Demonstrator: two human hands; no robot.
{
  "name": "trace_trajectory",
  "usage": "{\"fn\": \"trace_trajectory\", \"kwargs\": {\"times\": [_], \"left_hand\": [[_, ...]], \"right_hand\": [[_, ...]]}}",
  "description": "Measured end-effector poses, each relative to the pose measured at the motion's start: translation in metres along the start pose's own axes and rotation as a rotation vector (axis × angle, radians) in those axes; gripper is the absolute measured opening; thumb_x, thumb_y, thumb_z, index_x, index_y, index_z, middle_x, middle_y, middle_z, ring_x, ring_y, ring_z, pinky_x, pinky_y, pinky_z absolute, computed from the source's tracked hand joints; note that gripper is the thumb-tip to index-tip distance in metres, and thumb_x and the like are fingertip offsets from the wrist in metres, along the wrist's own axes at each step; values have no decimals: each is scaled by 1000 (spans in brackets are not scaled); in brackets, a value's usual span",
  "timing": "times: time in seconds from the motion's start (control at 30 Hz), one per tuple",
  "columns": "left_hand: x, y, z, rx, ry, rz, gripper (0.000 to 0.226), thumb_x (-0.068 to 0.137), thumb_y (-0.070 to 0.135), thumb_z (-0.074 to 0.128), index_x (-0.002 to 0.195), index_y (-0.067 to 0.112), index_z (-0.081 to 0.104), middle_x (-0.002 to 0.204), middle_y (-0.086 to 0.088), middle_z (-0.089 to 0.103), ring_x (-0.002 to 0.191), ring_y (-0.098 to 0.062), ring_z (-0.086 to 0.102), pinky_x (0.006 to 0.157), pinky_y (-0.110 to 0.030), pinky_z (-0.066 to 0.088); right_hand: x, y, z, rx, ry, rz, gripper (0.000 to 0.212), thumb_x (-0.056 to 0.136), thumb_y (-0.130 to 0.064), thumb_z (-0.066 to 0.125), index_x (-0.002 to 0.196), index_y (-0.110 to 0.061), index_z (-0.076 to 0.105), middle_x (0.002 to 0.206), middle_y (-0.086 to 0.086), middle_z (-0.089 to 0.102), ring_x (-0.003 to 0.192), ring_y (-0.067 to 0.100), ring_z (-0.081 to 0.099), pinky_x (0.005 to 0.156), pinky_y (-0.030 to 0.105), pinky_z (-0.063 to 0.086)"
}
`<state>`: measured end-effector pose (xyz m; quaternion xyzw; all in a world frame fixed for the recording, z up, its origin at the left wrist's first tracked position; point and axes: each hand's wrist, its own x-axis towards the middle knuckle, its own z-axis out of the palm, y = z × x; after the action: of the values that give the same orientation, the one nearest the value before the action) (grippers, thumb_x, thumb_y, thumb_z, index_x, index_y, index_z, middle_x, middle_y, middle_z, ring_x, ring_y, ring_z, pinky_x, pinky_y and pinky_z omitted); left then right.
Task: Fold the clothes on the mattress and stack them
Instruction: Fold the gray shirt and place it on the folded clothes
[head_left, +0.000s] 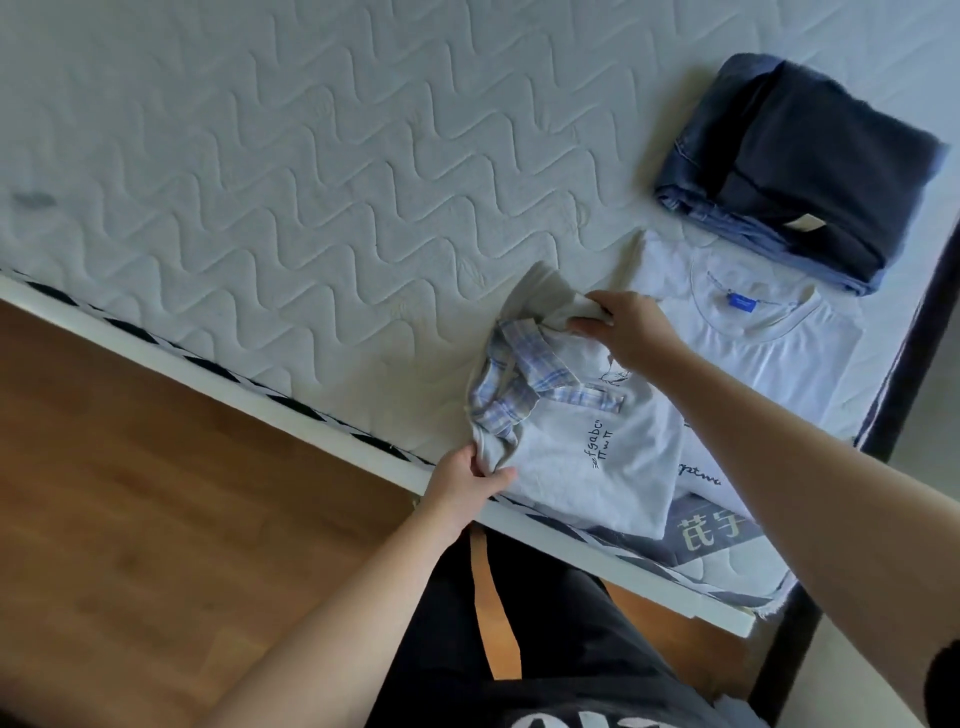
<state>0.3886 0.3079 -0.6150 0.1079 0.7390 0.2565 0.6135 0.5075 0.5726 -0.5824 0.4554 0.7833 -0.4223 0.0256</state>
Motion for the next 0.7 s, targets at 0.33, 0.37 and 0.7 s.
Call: {"fn": "trace_trajectory", "kwargs": {"times": [0.33, 0.37, 0.7], "left_hand": [[-44, 126, -16, 143, -92, 348, 29, 75, 28, 80, 100, 34, 67, 99, 15, 74, 94, -3, 69, 79, -19, 53], [-46, 138, -15, 146, -95, 383, 30, 72, 32, 80, 100, 34, 68, 99, 13, 75, 95, -6, 69, 81, -22, 54], [-46, 209, 1, 43, -205, 511, 15, 87, 5, 69, 97, 15, 70, 98, -4, 75, 91, -16, 67, 89, -34, 50]], "right_hand": [[-97, 7, -104, 217, 445, 156, 18, 87, -29, 70, 77, -17, 61, 61, -12, 55, 55, -2, 45, 55, 24, 36], [-109, 7, -111, 220, 490, 172, 16, 87, -28, 71, 78, -20, 61, 62, -16, 56, 56, -5, 46, 54, 21, 36], [-219, 23, -120, 443, 829, 436, 21, 85, -31, 71, 83, -11, 66, 74, 8, 66, 65, 11, 50, 61, 37, 48]]}}
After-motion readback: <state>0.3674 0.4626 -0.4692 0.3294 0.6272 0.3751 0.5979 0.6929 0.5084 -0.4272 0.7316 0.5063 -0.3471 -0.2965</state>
